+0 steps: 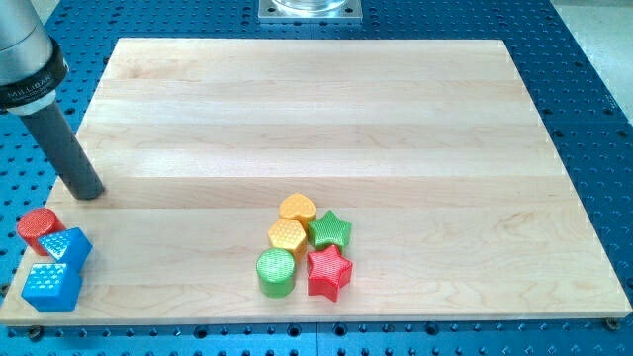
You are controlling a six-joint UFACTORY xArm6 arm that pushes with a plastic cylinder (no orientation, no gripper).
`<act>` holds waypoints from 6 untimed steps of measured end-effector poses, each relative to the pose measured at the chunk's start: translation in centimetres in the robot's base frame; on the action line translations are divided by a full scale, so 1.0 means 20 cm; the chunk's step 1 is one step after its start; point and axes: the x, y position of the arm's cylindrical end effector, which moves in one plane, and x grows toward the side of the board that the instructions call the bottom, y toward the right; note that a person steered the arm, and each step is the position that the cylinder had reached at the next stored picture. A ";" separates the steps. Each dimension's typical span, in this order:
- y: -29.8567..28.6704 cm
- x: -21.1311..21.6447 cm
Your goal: Nudge the blue triangle
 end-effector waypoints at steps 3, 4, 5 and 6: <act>-0.09 -0.09; -0.23 -0.02; -0.24 0.01; -0.24 0.34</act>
